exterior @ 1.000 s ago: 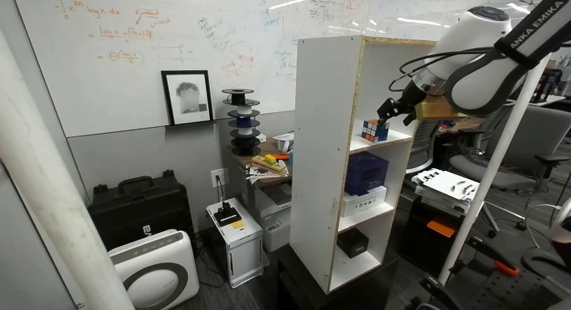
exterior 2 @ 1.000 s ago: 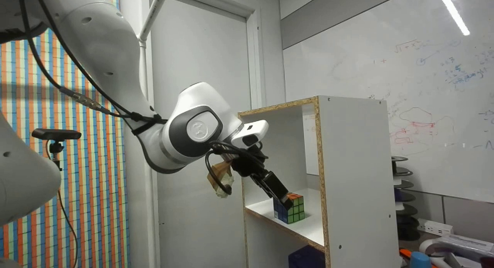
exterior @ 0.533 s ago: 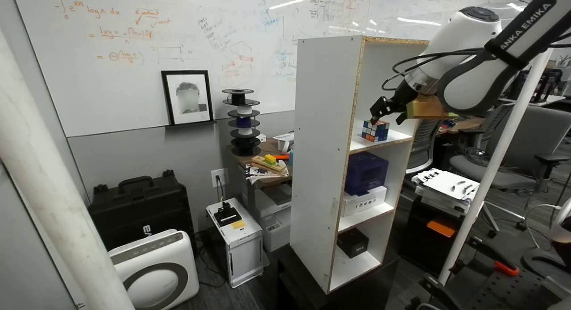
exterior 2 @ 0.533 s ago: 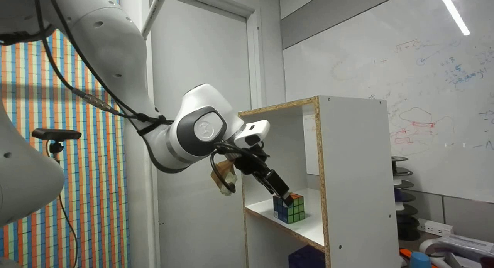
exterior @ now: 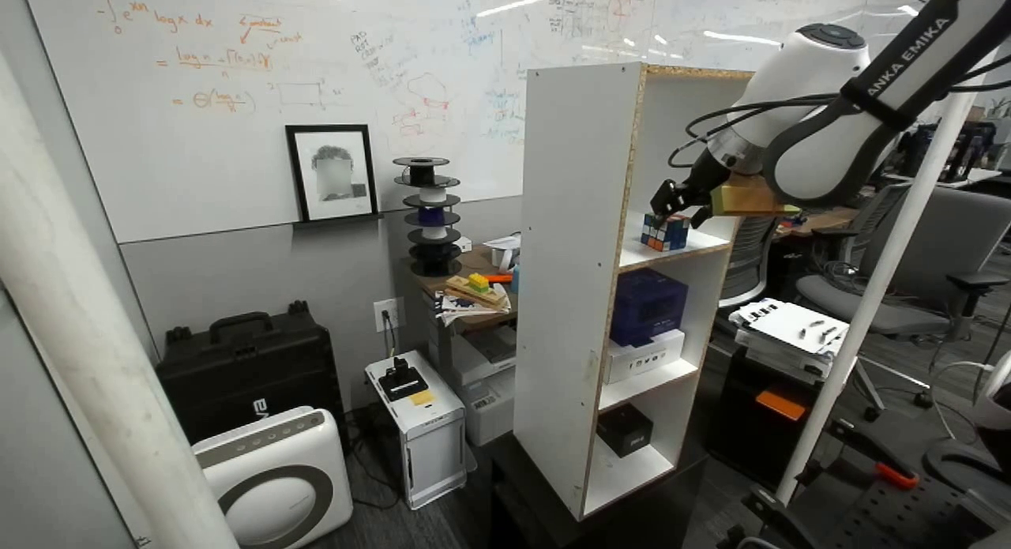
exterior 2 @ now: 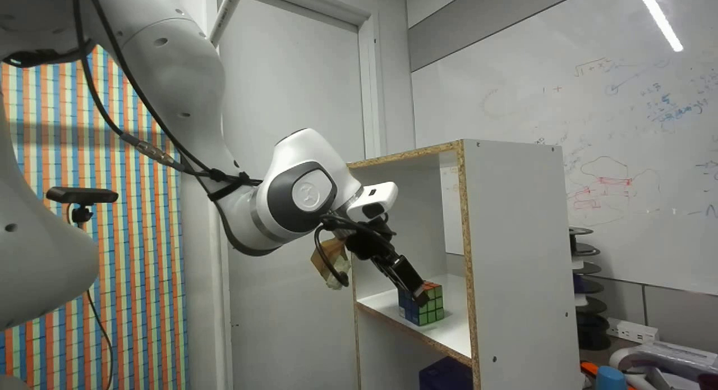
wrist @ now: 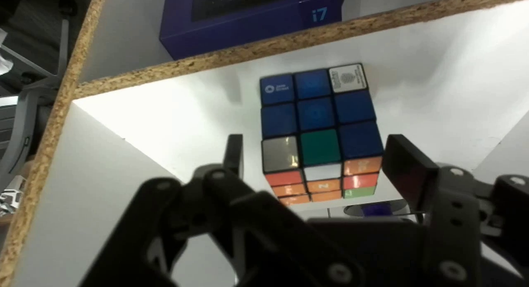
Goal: Move the cube to the top of the shelf
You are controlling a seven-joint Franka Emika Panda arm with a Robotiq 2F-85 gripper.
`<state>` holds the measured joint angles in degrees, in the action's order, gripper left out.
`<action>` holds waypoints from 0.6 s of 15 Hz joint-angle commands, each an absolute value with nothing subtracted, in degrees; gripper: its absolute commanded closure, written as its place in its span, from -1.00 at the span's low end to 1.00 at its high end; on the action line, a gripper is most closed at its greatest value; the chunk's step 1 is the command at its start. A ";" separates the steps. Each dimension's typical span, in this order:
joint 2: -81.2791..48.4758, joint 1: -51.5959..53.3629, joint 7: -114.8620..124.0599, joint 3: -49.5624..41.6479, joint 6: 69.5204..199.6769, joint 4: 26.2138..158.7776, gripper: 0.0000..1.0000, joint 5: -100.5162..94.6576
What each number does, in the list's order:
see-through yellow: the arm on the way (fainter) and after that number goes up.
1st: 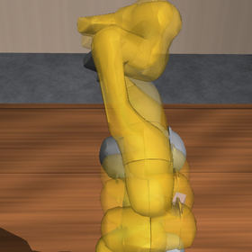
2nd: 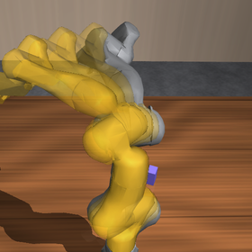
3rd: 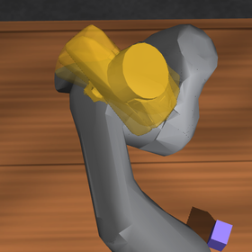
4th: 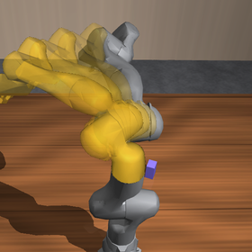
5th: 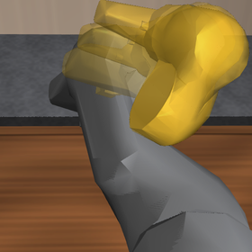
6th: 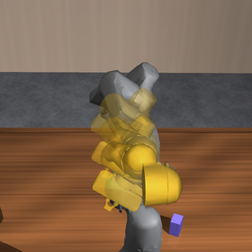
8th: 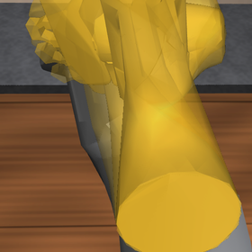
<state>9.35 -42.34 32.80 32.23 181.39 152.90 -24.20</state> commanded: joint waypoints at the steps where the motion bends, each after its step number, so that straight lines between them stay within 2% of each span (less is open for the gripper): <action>1: 8.53 -45.74 34.53 35.97 182.57 151.73 -0.07 -26.11; 3: 8.86 -46.89 34.45 37.17 182.31 151.58 0.21 -26.00; 9: 11.04 -44.02 33.06 35.97 181.08 153.39 0.21 -23.38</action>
